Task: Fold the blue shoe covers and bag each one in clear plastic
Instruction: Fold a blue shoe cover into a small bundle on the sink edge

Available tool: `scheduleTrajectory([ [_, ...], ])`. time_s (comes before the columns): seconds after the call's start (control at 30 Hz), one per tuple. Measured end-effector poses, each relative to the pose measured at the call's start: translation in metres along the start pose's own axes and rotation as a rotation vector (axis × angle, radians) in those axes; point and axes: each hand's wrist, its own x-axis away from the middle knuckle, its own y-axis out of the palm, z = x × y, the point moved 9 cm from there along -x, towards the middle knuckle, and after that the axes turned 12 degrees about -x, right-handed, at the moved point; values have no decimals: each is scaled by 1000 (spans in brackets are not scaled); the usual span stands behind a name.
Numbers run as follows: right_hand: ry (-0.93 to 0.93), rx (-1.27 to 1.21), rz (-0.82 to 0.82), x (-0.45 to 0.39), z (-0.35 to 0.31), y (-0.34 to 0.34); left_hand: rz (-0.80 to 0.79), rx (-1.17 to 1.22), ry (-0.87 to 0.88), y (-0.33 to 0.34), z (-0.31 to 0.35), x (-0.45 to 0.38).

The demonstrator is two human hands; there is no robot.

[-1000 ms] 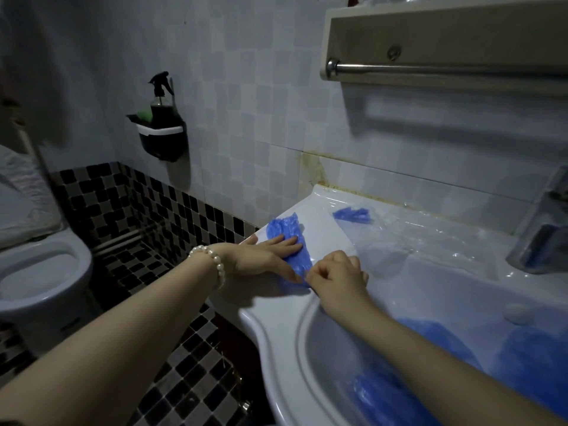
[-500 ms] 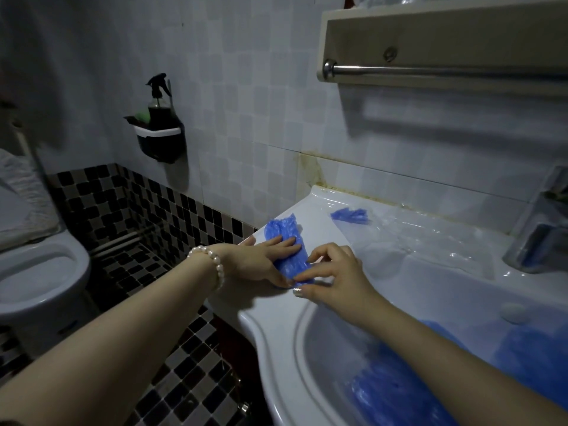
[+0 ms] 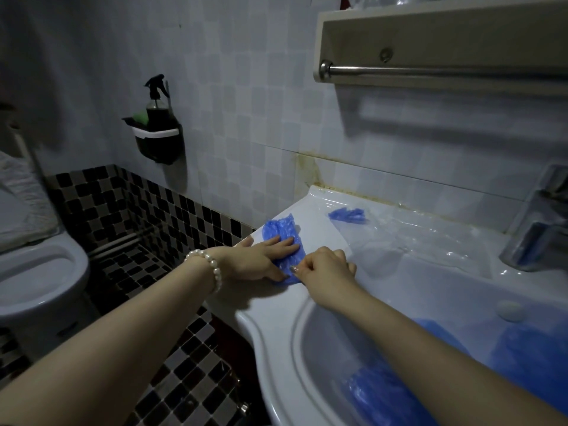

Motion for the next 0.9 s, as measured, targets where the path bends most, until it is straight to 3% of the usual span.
scheduleTrajectory([
  [0.1,-141,-417,92,4,1,-9,12,-40,13,0,-1,0],
  [0.2,-336,-660,6,16,-3,-15,10,-57,7,1,-1,-1],
  [0.3,-341,-556,-86,13,-3,-13,12,-39,-3,0,-1,0],
  [0.43,-273,-411,-39,5,-5,-12,-16,39,-7,-1,2,7],
  [0.67,-42,-90,-105,-5,-4,-4,-28,537,6,-7,9,12],
  [0.8,-3,-16,-108,-9,-6,0,3,234,9,-6,4,9],
  [0.9,-64,-216,-76,-6,-4,-5,31,162,-8,-8,3,9],
])
